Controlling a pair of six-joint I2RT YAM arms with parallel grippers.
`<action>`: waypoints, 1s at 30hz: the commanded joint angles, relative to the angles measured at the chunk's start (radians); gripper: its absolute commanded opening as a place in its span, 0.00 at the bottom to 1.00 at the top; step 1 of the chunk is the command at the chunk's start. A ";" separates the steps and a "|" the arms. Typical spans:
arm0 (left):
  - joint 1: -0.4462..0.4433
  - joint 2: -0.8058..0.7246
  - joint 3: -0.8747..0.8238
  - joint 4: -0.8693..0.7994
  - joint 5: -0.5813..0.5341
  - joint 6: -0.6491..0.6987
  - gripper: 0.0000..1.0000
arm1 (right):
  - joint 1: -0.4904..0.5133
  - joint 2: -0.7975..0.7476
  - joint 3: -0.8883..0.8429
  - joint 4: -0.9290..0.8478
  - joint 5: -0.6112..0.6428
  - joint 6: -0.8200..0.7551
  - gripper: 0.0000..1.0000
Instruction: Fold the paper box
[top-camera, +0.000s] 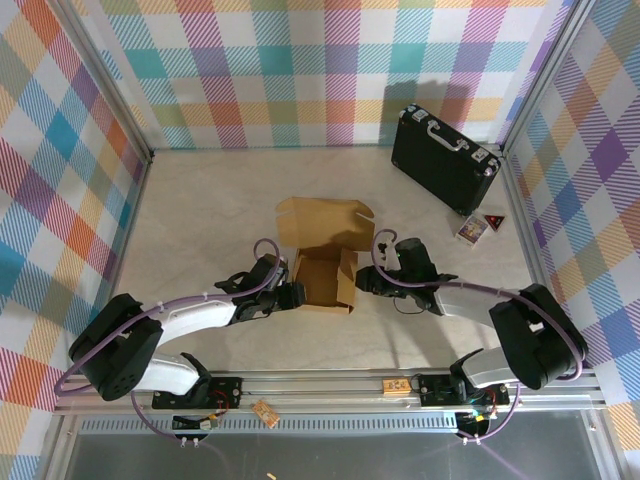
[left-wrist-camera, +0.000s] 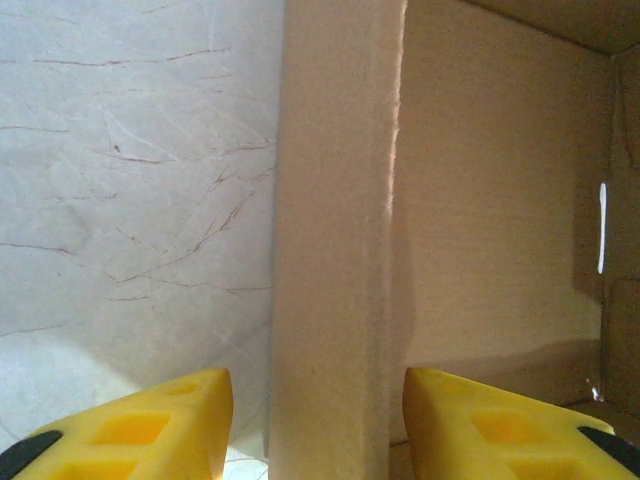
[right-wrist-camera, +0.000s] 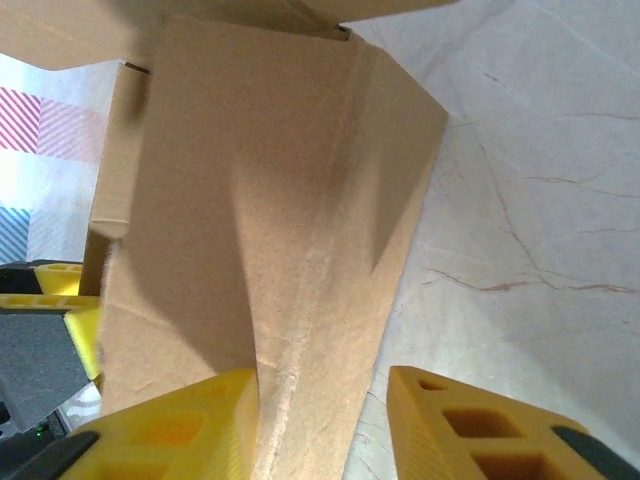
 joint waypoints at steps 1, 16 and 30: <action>-0.017 0.009 0.025 -0.008 0.005 -0.007 0.49 | 0.003 0.018 0.033 0.041 -0.045 0.025 0.44; -0.034 0.000 0.031 -0.022 0.003 -0.011 0.48 | 0.071 0.077 0.110 -0.068 0.035 0.003 0.44; -0.052 -0.006 0.031 -0.018 0.004 -0.022 0.48 | 0.159 0.128 0.236 -0.363 0.333 -0.053 0.41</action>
